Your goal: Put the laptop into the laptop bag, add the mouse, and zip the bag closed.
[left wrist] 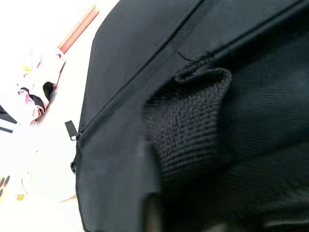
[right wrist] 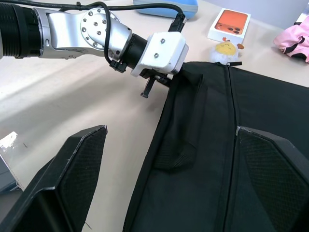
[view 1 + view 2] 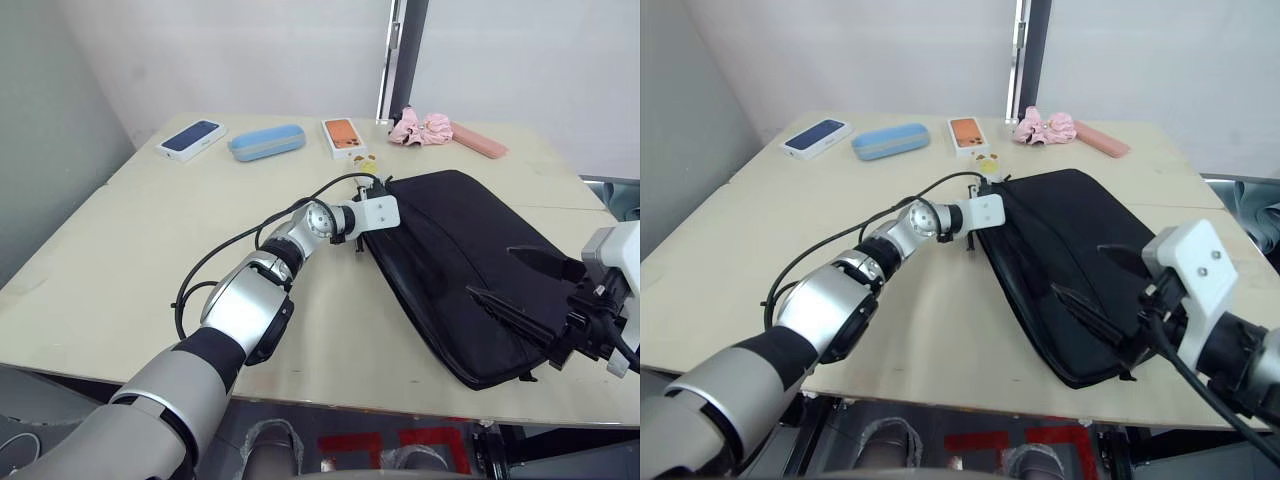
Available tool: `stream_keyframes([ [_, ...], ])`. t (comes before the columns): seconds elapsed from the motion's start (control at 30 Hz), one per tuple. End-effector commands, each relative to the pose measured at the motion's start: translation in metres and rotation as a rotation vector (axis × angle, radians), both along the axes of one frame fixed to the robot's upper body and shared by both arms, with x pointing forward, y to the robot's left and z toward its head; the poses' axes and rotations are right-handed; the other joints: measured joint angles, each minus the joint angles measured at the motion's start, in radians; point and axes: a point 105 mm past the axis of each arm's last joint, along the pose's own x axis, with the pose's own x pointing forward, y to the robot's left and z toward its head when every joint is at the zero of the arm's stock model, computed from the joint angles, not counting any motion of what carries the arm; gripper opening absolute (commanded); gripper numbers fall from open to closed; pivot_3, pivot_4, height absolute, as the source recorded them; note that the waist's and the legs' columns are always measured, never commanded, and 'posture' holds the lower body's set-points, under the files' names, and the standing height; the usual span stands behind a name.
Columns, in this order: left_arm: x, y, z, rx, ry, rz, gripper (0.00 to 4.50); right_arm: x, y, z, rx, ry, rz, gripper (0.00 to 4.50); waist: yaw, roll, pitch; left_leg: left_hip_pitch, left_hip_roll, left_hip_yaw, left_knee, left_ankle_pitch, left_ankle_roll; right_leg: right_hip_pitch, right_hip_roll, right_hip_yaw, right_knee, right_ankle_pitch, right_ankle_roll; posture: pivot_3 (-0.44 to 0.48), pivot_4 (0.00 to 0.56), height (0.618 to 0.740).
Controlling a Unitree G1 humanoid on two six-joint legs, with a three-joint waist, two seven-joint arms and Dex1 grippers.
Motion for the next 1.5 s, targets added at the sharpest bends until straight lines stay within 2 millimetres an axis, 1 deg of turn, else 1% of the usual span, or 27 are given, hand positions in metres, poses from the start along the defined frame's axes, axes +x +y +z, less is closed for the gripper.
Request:
stream_keyframes([
  [0.03,0.007,0.007,0.013,-0.034,-0.013,0.032,0.04,0.001,0.000,0.010,-0.004,-0.055,-0.003,4.50,0.000,0.000,0.000,0.000,0.000,0.000,0.000,0.000,0.000,0.000,0.000,0.000,0.000,0.000,0.000,0.000,0.150,0.740],
  [0.1,0.008,0.012,0.013,-0.028,0.010,0.033,0.04,0.002,0.000,0.010,-0.005,-0.053,0.003,4.50,-0.002,0.000,0.000,0.000,0.000,0.000,0.000,0.000,0.000,0.000,0.000,0.000,0.000,0.000,0.000,0.000,0.150,0.740],
  [0.2,-0.002,0.018,0.007,0.056,0.048,-0.076,0.04,0.003,0.000,0.010,-0.007,-0.049,0.008,4.50,-0.006,0.000,0.000,0.000,0.000,0.000,0.000,0.000,0.000,0.000,0.000,0.000,0.000,0.000,0.000,0.000,0.150,0.740],
  [0.33,0.003,0.052,0.005,0.123,0.100,-0.060,0.04,0.004,0.005,0.004,-0.011,-0.018,0.044,4.50,-0.008,0.000,0.000,0.001,0.000,0.000,-0.001,0.000,0.000,0.000,0.000,0.000,0.000,0.000,0.000,0.000,0.150,0.740],
  [0.47,0.007,0.079,0.007,0.112,0.164,-0.009,0.04,0.003,0.014,-0.003,-0.017,0.020,0.103,4.50,-0.009,0.001,0.000,0.001,0.000,0.000,-0.001,0.000,0.000,0.000,0.000,0.000,0.000,0.000,0.000,0.000,0.150,0.740],
  [0.57,0.009,0.092,0.007,0.054,0.222,0.039,0.04,0.002,0.021,-0.009,-0.029,0.047,0.156,4.50,-0.006,0.001,0.000,0.001,0.000,0.000,0.000,0.000,0.000,0.000,0.000,0.000,0.001,0.000,0.000,0.000,0.150,0.740],
  [0.67,0.007,0.105,0.005,-0.004,0.241,0.083,0.04,0.002,0.030,-0.014,-0.033,0.075,0.214,4.50,-0.008,0.001,0.000,0.001,0.000,0.001,0.000,0.000,0.000,0.001,0.000,0.001,0.001,0.000,-0.001,0.000,0.150,0.740],
  [0.8,0.004,0.109,0.006,-0.021,0.240,0.115,0.04,0.003,0.031,-0.016,-0.036,0.081,0.225,4.50,-0.006,0.001,0.000,0.001,0.001,0.001,0.000,0.000,0.000,0.000,0.000,0.001,0.002,-0.001,-0.001,0.000,0.150,0.740],
  [0.87,0.006,0.125,0.007,-0.126,0.238,0.275,0.04,0.006,0.037,-0.018,-0.025,0.088,0.269,4.50,-0.017,0.002,-0.001,0.001,0.001,0.001,0.000,0.000,0.000,0.000,0.000,0.001,0.002,-0.001,-0.002,0.000,0.150,0.740],
  [0.93,0.004,0.134,0.009,-0.174,0.237,0.360,0.04,0.007,0.041,-0.019,-0.017,0.091,0.293,4.50,-0.024,0.002,-0.001,0.002,0.001,0.001,0.000,0.001,0.001,0.000,0.000,0.001,0.003,-0.001,-0.002,0.000,0.150,0.740],
  [0.97,0.001,0.135,0.012,-0.182,0.220,0.386,0.04,0.007,0.043,-0.019,-0.017,0.094,0.306,4.50,-0.031,0.002,-0.001,0.001,0.001,0.001,0.000,0.001,0.002,0.000,0.001,0.001,0.003,-0.001,-0.002,0.000,0.150,0.740],
  [1.03,-0.010,0.131,0.021,-0.209,0.203,0.416,0.04,0.008,0.048,-0.021,-0.016,0.106,0.340,4.50,-0.039,0.002,-0.001,0.001,0.001,0.001,0.000,0.002,0.002,0.000,0.001,0.001,0.003,-0.001,-0.002,0.000,0.150,0.740],
  [1.1,-0.028,0.123,0.025,-0.199,0.215,0.387,0.04,0.013,0.054,-0.024,-0.016,0.118,0.362,4.50,-0.047,0.002,-0.001,0.001,0.001,0.001,0.001,0.002,0.002,0.000,0.001,0.001,0.003,-0.001,-0.002,0.000,0.150,0.740],
  [1.17,-0.040,0.121,0.023,-0.154,0.223,0.355,0.04,0.017,0.061,-0.029,0.004,0.147,0.370,4.50,-0.049,0.002,-0.001,0.002,0.001,0.001,0.000,0.002,0.002,0.000,0.001,0.001,0.003,-0.001,-0.002,0.000,0.150,0.740],
  [1.23,-0.042,0.126,0.018,-0.114,0.230,0.353,0.04,0.015,0.072,-0.039,-0.003,0.190,0.396,4.50,-0.048,0.002,-0.001,0.002,0.001,0.001,0.000,0.001,0.001,0.000,0.001,0.001,0.003,-0.001,-0.002,0.000,0.150,0.740],
  [1.3,-0.045,0.128,0.017,-0.098,0.250,0.343,0.04,0.021,0.076,-0.050,-0.063,0.192,0.369,4.50,-0.047,0.003,-0.001,0.001,0.001,0.001,0.000,0.001,0.000,0.000,0.001,0.001,0.002,-0.001,-0.002,0.000,0.150,0.740],
  [1.33,-0.046,0.128,0.017,-0.088,0.254,0.333,0.04,0.028,0.072,-0.060,-0.152,0.183,0.316,4.50,-0.047,0.003,-0.001,0.001,0.001,0.001,0.000,0.001,-0.001,0.000,0.001,0.001,0.002,-0.001,-0.002,0.000,0.150,0.740],
  [1.4,-0.052,0.128,0.016,-0.060,0.270,0.297,0.04,0.038,0.065,-0.072,-0.297,0.156,0.252,4.50,-0.047,0.003,-0.001,0.001,0.001,0.002,-0.001,0.002,-0.003,-0.001,0.002,0.001,0.001,-0.001,-0.002,0.000,0.150,0.740],
  [1.43,-0.055,0.130,0.014,-0.035,0.275,0.281,0.04,0.043,0.061,-0.076,-0.341,0.154,0.216,4.50,-0.047,0.003,-0.001,0.000,0.001,0.002,-0.001,0.004,-0.007,-0.001,0.002,0.001,0.001,-0.001,-0.002,0.000,0.150,0.740],
  [1.47,-0.057,0.132,0.012,-0.016,0.286,0.270,0.04,0.045,0.061,-0.078,-0.350,0.154,0.200,4.50,-0.049,0.003,-0.001,0.000,0.001,0.002,-0.001,0.004,-0.008,-0.001,0.002,0.001,0.001,-0.001,-0.002,0.000,0.150,0.740],
  [1.5,-0.059,0.135,0.011,0.002,0.293,0.263,0.04,0.042,0.065,-0.078,-0.336,0.158,0.211,4.50,-0.050,0.003,-0.001,0.001,0.002,0.002,-0.002,0.004,-0.009,-0.001,0.003,0.001,0.001,-0.001,-0.002,0.000,0.150,0.740],
])
